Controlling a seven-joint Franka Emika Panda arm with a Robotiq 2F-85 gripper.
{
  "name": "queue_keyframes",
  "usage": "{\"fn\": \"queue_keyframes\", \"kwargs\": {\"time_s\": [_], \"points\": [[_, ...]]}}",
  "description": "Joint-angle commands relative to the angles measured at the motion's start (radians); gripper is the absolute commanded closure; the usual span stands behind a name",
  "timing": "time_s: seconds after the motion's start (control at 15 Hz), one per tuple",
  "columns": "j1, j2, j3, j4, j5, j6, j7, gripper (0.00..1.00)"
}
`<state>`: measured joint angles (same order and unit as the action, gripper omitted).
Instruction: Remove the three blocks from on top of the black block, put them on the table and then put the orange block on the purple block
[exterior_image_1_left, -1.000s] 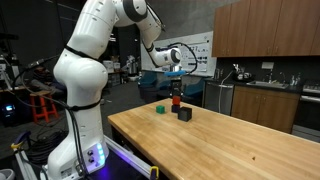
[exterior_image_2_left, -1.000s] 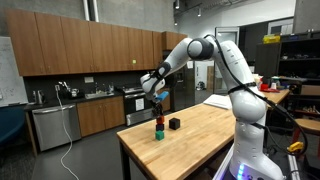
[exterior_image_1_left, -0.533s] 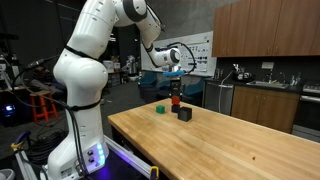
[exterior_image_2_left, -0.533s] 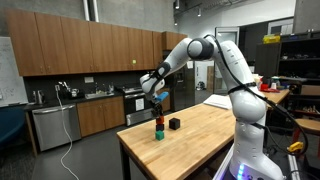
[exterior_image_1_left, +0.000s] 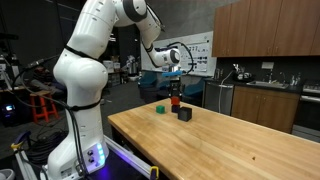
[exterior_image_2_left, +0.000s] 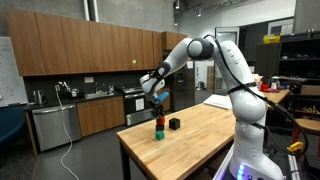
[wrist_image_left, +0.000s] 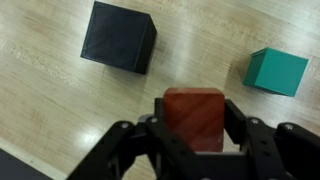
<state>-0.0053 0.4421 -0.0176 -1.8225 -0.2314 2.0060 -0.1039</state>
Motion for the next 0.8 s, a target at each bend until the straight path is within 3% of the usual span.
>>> {"fn": "queue_keyframes", "kwargs": {"time_s": [0.0, 0.33, 0.73], "points": [[0.004, -0.018, 0.002, -0.016, 0.016, -0.016, 0.019, 0.17], [0.004, -0.024, 0.005, -0.024, 0.030, -0.010, 0.018, 0.00], [0.008, -0.065, -0.004, -0.028, 0.025, -0.016, 0.050, 0.00]]}}
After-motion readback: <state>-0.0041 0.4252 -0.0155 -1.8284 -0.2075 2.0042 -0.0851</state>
